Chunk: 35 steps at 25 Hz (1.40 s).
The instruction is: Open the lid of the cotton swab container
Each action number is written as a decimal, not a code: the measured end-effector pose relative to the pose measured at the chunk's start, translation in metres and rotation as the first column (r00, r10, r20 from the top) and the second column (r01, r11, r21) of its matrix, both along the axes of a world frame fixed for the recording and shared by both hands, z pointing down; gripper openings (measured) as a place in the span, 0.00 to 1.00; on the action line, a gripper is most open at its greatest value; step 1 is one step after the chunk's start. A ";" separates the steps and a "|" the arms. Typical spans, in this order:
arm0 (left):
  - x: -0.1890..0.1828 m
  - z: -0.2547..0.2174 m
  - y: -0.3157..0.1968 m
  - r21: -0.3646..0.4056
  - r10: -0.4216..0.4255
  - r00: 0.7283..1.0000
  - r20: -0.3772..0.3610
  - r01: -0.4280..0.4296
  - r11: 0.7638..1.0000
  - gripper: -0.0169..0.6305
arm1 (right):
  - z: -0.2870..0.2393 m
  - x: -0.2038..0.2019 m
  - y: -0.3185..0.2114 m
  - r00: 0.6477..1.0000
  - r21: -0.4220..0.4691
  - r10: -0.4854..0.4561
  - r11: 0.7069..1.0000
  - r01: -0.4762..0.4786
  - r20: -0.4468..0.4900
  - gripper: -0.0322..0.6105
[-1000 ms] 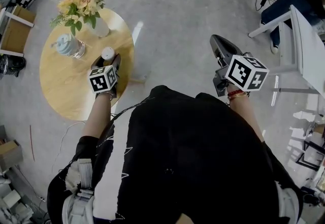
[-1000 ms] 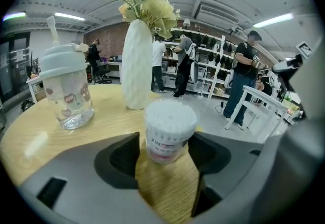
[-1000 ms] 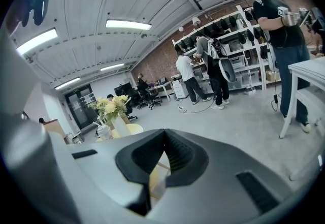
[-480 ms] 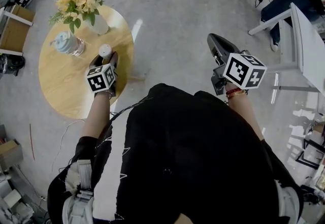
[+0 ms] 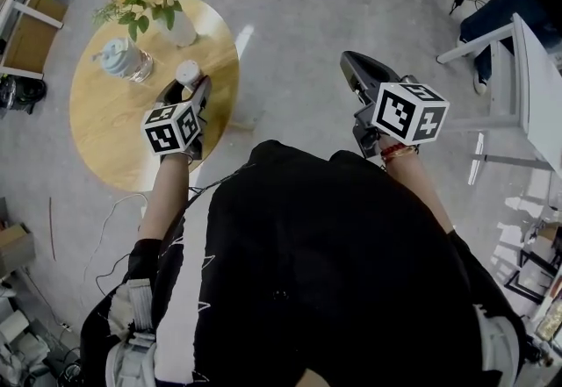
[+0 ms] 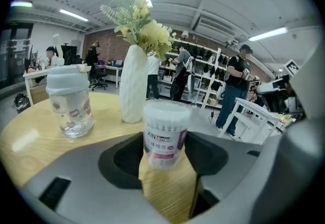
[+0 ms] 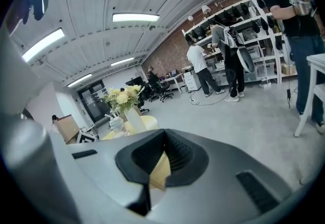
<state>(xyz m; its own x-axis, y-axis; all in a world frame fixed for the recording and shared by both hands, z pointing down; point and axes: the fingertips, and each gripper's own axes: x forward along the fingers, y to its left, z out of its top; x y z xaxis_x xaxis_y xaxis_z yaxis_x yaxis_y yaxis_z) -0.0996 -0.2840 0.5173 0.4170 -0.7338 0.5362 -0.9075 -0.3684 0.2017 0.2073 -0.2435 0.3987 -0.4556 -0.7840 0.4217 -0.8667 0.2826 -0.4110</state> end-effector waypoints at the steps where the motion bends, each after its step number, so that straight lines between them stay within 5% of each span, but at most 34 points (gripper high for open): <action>1: 0.003 -0.005 0.001 0.006 0.009 1.000 -0.008 -0.009 1.000 0.44 | 0.000 -0.007 -0.001 1.000 0.001 -0.019 1.000 0.019 0.004 0.06; 6: 0.018 -0.033 0.004 0.040 0.047 0.999 -0.026 -0.046 0.998 0.44 | 0.002 -0.041 -0.011 0.995 0.011 -0.101 0.995 0.101 0.026 0.06; 15: 0.057 -0.080 0.020 0.053 0.156 0.987 -0.037 -0.154 0.987 0.44 | -0.008 -0.100 -0.009 0.952 0.052 -0.292 0.956 0.288 0.090 0.26; 27: 0.117 -0.100 0.051 0.041 0.421 0.906 0.050 -0.423 0.905 0.44 | -0.044 -0.137 0.009 0.889 0.172 -0.458 0.878 0.446 0.032 0.38; 35: 0.134 -0.101 0.056 0.037 0.464 0.884 0.051 -0.466 0.884 0.44 | -0.048 -0.152 0.015 0.860 0.197 -0.510 0.847 0.494 0.036 0.41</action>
